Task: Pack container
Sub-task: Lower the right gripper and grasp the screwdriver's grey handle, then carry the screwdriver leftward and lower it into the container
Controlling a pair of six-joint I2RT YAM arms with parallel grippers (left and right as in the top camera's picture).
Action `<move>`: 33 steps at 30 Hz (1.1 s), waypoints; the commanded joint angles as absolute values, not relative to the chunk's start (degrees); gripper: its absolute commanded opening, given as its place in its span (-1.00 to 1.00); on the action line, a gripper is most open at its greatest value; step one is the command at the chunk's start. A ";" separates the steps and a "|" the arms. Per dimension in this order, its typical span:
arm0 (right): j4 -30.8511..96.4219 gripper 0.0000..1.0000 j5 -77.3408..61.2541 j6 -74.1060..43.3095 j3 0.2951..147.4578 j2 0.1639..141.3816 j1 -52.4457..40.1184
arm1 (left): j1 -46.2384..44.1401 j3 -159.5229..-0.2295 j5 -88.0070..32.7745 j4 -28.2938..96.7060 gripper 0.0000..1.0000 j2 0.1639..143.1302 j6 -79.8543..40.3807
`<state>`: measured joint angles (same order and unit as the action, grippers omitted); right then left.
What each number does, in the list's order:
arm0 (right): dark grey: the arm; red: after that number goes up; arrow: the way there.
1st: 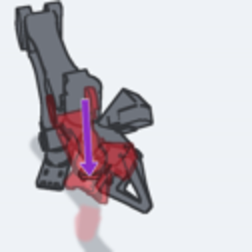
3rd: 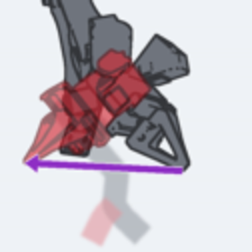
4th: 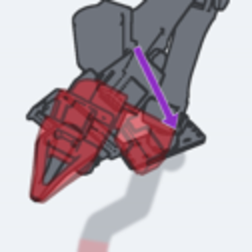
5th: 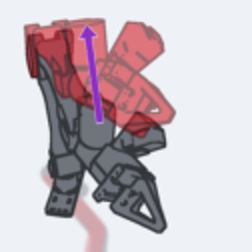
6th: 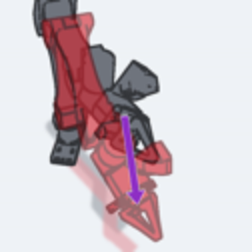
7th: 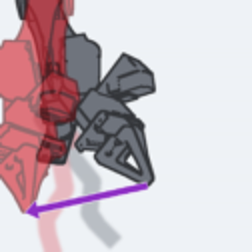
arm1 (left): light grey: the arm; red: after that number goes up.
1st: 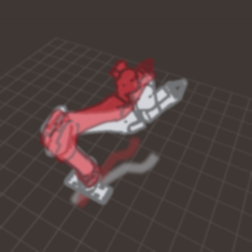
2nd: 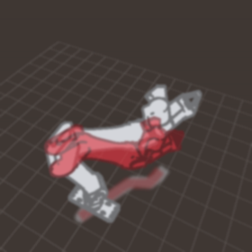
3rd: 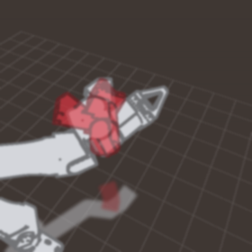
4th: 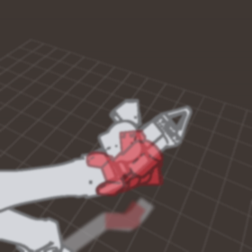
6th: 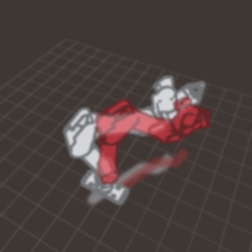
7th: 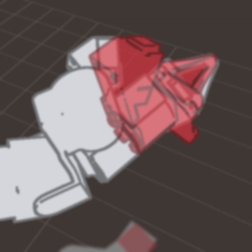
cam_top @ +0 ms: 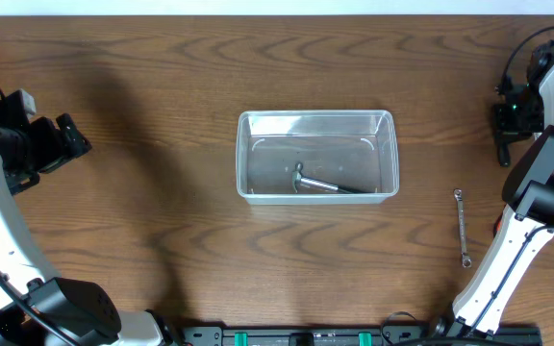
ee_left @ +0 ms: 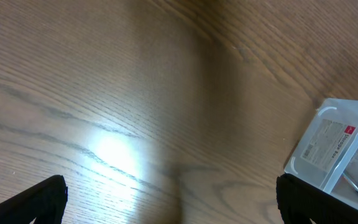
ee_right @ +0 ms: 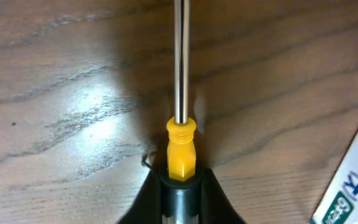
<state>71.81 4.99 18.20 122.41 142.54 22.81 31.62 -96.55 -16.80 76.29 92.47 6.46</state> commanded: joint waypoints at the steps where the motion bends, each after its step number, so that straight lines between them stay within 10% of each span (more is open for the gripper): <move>1: 72.14 -0.97 3.49 17.82 124.29 143.17 21.71 | 31.86 -96.55 -17.34 76.44 0.96 92.51 7.27; 33: 95.04 -0.98 -9.85 43.86 148.49 125.93 -22.48 | 31.86 -96.55 -17.34 76.44 0.96 92.51 7.27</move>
